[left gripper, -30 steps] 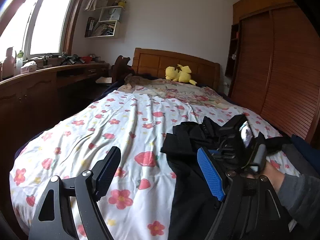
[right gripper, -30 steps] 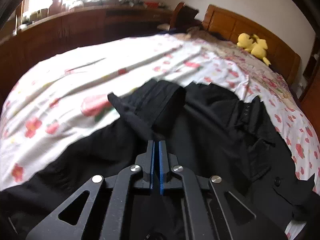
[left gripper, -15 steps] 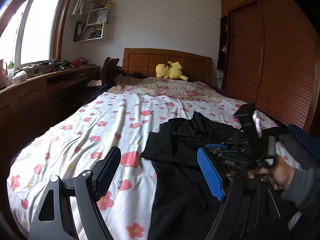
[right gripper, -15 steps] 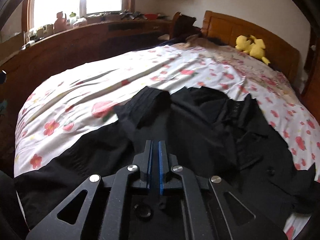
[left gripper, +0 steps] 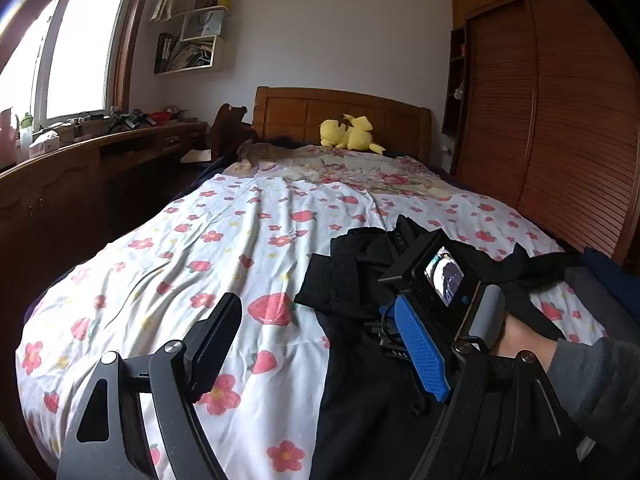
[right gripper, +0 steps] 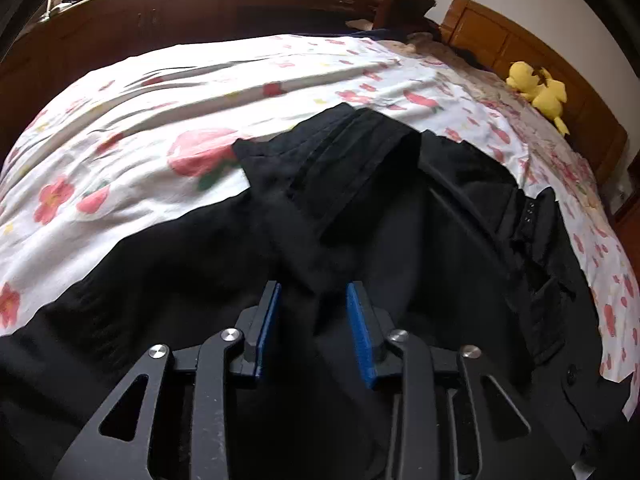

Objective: Fold large clothes

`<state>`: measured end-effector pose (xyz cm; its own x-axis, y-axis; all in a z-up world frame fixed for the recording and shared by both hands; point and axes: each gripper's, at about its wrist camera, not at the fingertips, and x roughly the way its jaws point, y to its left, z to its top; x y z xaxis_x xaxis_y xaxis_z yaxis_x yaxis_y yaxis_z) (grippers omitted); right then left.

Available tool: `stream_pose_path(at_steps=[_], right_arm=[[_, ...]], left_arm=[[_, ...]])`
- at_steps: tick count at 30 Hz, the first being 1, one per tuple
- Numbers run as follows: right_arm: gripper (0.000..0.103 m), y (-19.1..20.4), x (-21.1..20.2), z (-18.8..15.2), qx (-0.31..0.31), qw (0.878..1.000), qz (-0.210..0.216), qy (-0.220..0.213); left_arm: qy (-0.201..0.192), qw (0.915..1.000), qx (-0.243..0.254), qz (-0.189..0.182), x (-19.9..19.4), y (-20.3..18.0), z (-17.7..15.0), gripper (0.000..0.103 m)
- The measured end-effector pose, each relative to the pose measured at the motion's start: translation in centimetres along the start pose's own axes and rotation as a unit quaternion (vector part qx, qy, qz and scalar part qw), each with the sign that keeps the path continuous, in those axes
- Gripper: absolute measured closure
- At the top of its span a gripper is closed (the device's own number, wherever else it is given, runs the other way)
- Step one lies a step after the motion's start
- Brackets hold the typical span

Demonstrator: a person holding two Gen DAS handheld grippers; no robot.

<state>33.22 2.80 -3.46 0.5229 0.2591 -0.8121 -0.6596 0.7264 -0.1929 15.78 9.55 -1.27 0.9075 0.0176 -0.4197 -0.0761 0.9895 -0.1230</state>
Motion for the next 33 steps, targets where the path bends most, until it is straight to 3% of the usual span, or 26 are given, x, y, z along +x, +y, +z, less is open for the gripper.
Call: stream_pose_path(at_steps=[1,3,6,11,15,20,26,33], right_arm=[[0.098,-0.2,-0.3,0.1,0.003,1.0,-0.008,-0.009],[0.101,-0.6,-1.5,0.0,0.01,0.999,-0.022,-0.043],[0.102,-1.8,-4.5,-0.3,0.038,0.993,-0.051,-0.096],[0.102,-4.7,-9.0,-1.2,0.072,0.986,-0.071,-0.135],[0.102,-7.4,-13.3,-3.7,0.107,0.978,-0.081,-0.161],[0.102,-9.0,-16.1,-8.4,0.155,0.972,-0.084,-0.153],[0.102,-8.4,-16.6,-14.6,0.209,0.971,-0.056,-0.106],[0.101,-5.7,-18.0,-18.4,0.18,0.978,-0.068,-0.083]], left_arm=[[0.001,1.0,0.0,0.0,0.0,-0.1,0.0,0.023],[0.002,1.0,0.003,0.0,-0.1,-0.4,-0.2,0.023],[0.005,1.0,0.005,-0.002,0.0,-0.7,-0.2,0.023],[0.005,0.9999,0.007,-0.008,0.0,-1.3,-0.2,0.023],[0.009,0.9997,0.018,-0.014,0.2,-2.0,-0.3,0.023],[0.012,0.9993,0.027,-0.022,0.4,-2.9,-0.3,0.023],[0.015,0.9988,0.034,-0.033,0.6,-4.3,0.0,0.023],[0.013,0.9981,0.045,-0.039,0.3,-5.9,-0.2,0.023]])
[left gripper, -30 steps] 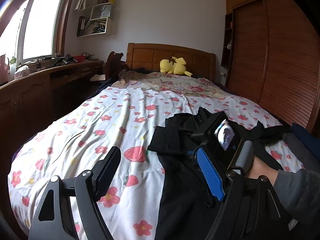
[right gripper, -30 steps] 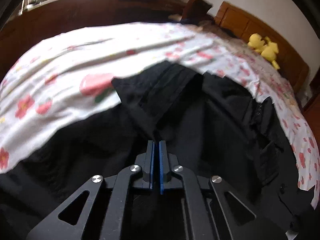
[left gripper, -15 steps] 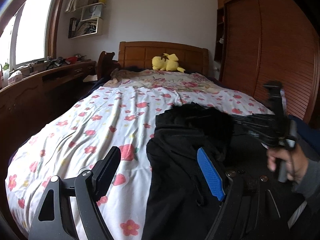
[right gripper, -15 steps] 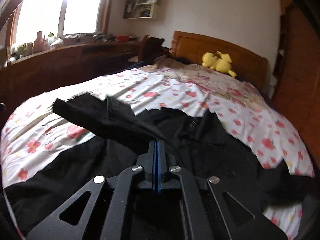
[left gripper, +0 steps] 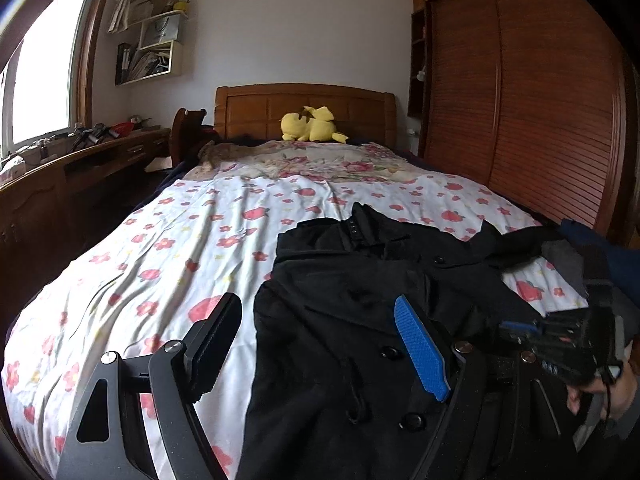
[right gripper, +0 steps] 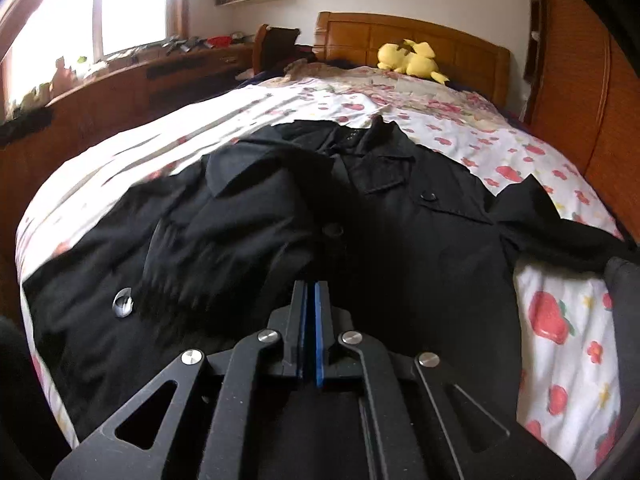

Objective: Fold large clothes

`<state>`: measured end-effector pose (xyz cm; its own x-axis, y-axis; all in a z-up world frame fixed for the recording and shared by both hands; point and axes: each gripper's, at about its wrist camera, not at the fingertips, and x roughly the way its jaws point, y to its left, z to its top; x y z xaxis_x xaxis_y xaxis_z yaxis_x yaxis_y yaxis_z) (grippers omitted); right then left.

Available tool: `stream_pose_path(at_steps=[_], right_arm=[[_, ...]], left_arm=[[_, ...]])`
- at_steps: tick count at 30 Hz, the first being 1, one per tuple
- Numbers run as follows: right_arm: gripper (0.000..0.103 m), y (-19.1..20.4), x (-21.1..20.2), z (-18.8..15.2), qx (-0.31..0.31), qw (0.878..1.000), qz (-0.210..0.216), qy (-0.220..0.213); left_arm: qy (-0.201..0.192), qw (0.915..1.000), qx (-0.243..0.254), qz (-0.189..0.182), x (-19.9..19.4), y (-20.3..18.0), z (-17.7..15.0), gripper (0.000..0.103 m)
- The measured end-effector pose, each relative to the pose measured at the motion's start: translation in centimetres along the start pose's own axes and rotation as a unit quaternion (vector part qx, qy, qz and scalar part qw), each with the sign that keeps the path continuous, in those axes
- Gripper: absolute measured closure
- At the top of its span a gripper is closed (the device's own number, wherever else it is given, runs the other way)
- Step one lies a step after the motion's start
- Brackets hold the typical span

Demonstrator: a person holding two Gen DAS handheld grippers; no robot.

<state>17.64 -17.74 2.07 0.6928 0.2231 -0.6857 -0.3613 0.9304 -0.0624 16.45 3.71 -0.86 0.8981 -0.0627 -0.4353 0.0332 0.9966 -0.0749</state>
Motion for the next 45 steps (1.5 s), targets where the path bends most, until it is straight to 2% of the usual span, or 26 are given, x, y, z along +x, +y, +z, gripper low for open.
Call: stream_pose_path(at_steps=[2,4,6,11,16,22,25,28,33,35,39,42,45], right_arm=[[0.092,0.7,-0.9,-0.8,-0.015,1.0,0.004,-0.001],[0.073,1.3,-1.9,-1.3,-0.023,1.0,0.012,-0.01],[0.07,1.7,-2.5,-1.2,-0.021,0.999,0.025,-0.02],[0.069,4.2,-3.5,-0.7,-0.034,0.997,0.07,-0.029],[0.069,7.4,-1.9,-0.5,-0.071,0.992,0.105,-0.004],[0.069,8.5,2.6,-1.3,-0.085,0.988,0.109,0.07],[0.069,8.5,3.4,-1.4,-0.089,0.987,0.108,0.075],[0.069,8.3,4.1,-1.3,-0.098,0.988,0.082,0.083],[0.07,8.4,5.3,-1.0,-0.106,0.986,0.076,0.105],[0.076,8.6,5.5,-1.0,-0.115,0.984,0.077,0.111],[0.092,8.4,5.2,-0.8,-0.122,0.984,0.066,0.112],[0.094,7.2,3.5,-0.5,-0.109,0.99,0.038,0.084],[0.095,5.2,0.5,0.3,-0.071,0.996,0.043,0.045]], left_arm=[[0.002,1.0,0.001,-0.003,0.0,-0.2,-0.1,0.023],[0.005,1.0,0.005,-0.005,-0.1,-0.4,-0.1,0.023],[0.004,0.9999,0.01,-0.003,-0.3,-0.5,-0.2,0.023],[0.012,0.9999,0.011,-0.003,-0.2,-0.3,-0.2,0.023],[0.016,0.9998,0.009,-0.003,-0.1,-0.2,0.0,0.023],[0.02,0.9997,0.014,-0.005,0.0,-0.6,0.1,0.023],[0.02,0.9997,0.016,-0.005,-0.1,-0.7,0.1,0.023],[0.021,0.9997,0.015,-0.006,0.0,-0.7,0.2,0.023],[0.021,0.9996,0.016,-0.006,0.0,-0.8,0.1,0.023],[0.022,0.9996,0.018,-0.006,0.0,-0.8,0.0,0.023],[0.025,0.9995,0.017,-0.006,0.1,-0.8,0.1,0.023],[0.024,0.9995,0.017,-0.006,0.0,-0.8,0.1,0.023],[0.022,0.9996,0.018,-0.007,-0.2,-0.8,0.1,0.023]])
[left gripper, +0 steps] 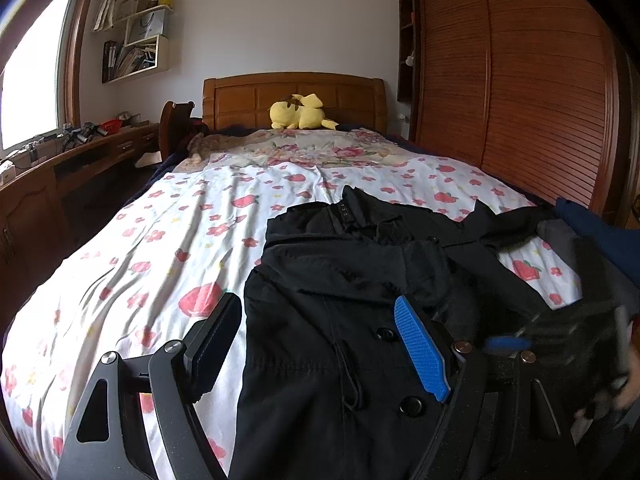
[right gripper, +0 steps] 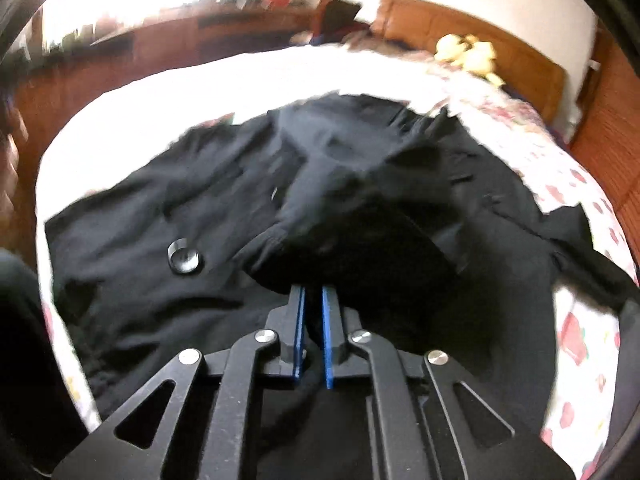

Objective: Fold large clothes

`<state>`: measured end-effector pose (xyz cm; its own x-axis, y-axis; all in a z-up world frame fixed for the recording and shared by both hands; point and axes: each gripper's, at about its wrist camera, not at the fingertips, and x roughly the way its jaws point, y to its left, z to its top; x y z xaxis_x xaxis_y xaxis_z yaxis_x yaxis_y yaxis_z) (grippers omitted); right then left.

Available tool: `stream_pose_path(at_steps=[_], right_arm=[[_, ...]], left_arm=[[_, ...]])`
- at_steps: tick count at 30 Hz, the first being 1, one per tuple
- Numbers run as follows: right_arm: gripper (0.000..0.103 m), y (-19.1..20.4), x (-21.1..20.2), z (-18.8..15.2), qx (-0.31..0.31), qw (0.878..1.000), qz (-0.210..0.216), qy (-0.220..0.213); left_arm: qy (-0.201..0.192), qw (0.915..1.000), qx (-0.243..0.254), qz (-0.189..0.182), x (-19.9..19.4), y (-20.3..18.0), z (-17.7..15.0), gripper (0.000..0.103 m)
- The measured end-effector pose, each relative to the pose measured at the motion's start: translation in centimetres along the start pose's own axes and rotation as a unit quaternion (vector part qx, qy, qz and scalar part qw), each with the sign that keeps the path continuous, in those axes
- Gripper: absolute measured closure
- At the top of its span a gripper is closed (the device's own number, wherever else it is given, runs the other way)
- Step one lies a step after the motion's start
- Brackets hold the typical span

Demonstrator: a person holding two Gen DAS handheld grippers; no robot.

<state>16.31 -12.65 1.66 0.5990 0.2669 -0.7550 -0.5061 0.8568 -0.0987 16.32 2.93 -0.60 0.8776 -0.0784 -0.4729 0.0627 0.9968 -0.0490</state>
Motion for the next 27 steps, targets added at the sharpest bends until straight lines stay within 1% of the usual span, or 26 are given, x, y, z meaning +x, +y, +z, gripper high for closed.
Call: stream_pose_path(at_steps=[5,9,13,15,16,19,21,23,24,25,27], right_arm=[[0.095,-2.0,-5.8,0.2,0.038,0.998,0.006,-0.047],[0.095,-2.4,-9.6,0.2,0.069,0.995,0.025,-0.075],[0.095,-1.6,-11.9,0.0,0.092,0.99,0.061,-0.091],[0.095,-1.0,-12.5,0.1,0.1,0.987,0.078,-0.095],[0.095,-0.9,-12.8,0.1,0.109,0.985,0.094,-0.096],[0.095,-0.8,-13.2,-0.2,0.125,0.981,0.113,-0.1],[0.095,-0.7,-12.9,-0.6,0.126,0.982,0.101,-0.094],[0.095,-0.8,-12.0,-1.2,0.122,0.986,0.083,-0.079],[0.095,-1.0,-11.4,-1.6,0.118,0.988,0.063,-0.071],[0.095,-1.0,-10.9,-2.1,0.106,0.992,0.035,-0.064],[0.095,-1.6,-10.2,-2.9,0.105,0.993,0.011,-0.051]], left_arm=[[-0.003,1.0,-0.001,-0.004,-0.1,0.0,-0.1,0.023],[-0.004,1.0,0.002,-0.007,-0.2,-0.4,-0.1,0.023],[-0.007,0.9999,0.009,-0.006,-0.3,-0.6,-0.2,0.023],[-0.007,0.9999,0.009,-0.008,-0.2,-0.6,-0.2,0.023],[-0.009,0.9999,0.009,-0.008,-0.3,-0.6,-0.3,0.023],[-0.013,0.9999,0.006,-0.01,-0.4,-0.4,-0.3,0.023],[-0.017,0.9998,0.004,-0.011,-0.4,-0.3,-0.4,0.023],[-0.02,0.9998,0.005,-0.007,-0.4,-0.4,-0.6,0.023],[-0.019,0.9998,0.006,-0.006,-0.4,-0.4,-0.6,0.023],[-0.018,0.9998,0.006,-0.005,-0.3,-0.4,-0.7,0.023],[-0.017,0.9998,0.004,-0.009,-0.4,-0.7,-0.7,0.023]])
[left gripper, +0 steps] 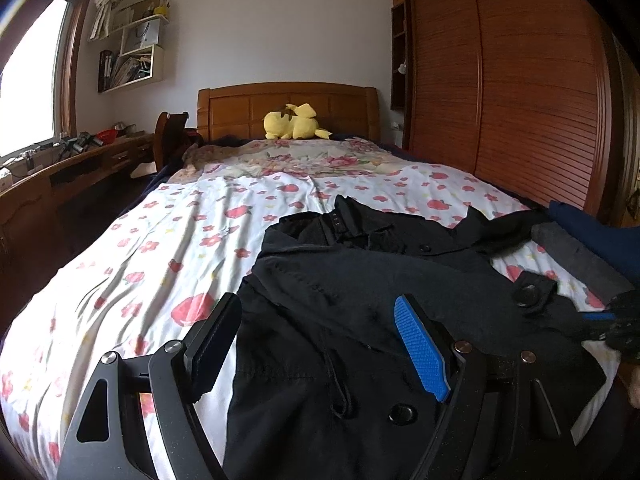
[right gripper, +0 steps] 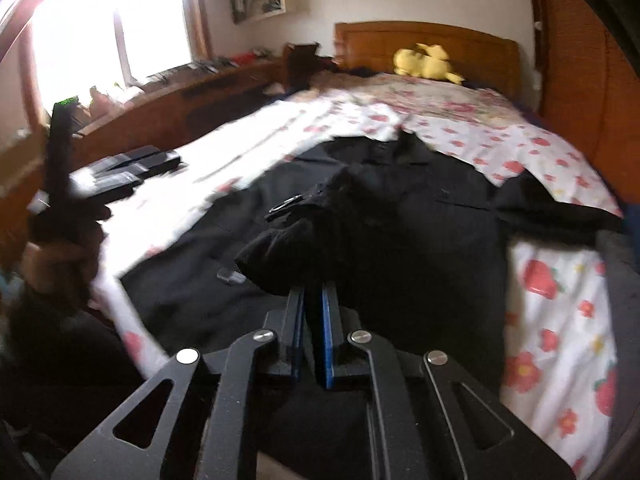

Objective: Fold large clothes

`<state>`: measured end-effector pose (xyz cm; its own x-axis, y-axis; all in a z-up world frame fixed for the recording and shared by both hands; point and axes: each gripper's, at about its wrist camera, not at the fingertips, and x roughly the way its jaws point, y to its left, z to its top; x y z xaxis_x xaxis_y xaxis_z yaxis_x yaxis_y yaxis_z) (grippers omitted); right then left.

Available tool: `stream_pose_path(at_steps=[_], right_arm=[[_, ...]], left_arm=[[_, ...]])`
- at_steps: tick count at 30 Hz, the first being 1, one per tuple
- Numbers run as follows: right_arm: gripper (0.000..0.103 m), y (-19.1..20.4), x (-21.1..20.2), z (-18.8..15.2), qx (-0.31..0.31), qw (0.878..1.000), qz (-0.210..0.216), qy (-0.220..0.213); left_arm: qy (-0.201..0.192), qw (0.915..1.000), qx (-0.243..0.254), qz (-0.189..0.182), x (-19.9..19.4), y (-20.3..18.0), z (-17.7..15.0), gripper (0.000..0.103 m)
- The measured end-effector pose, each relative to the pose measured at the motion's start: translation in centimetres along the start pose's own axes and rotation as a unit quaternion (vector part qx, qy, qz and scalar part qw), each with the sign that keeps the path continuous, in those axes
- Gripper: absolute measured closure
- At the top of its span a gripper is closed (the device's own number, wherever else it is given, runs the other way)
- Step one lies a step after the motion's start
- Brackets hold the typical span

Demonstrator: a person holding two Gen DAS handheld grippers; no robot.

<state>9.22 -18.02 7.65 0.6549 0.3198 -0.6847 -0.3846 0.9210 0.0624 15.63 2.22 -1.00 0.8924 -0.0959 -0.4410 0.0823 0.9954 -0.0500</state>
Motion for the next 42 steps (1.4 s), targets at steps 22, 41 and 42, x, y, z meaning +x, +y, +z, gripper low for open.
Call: stream_pose_path(at_steps=[22,41,42], right_arm=[[0.07,-7.8,6.6,-2.7,0.005,0.996,-0.067,0.056],[0.069,-11.3,2.4,-2.2,0.054,0.997,-0.05,0.029],[0.069,-11.9,1.8,-1.7,0.056,0.997,-0.051,0.025]], left_arm=[[0.046,0.9971,0.046,-0.039,2.0,-4.6,0.0,0.023],[0.05,0.9958,0.05,-0.058,5.1,-8.0,1.1,0.023],[0.05,0.9959,0.049,-0.058,5.1,-8.0,1.0,0.023]])
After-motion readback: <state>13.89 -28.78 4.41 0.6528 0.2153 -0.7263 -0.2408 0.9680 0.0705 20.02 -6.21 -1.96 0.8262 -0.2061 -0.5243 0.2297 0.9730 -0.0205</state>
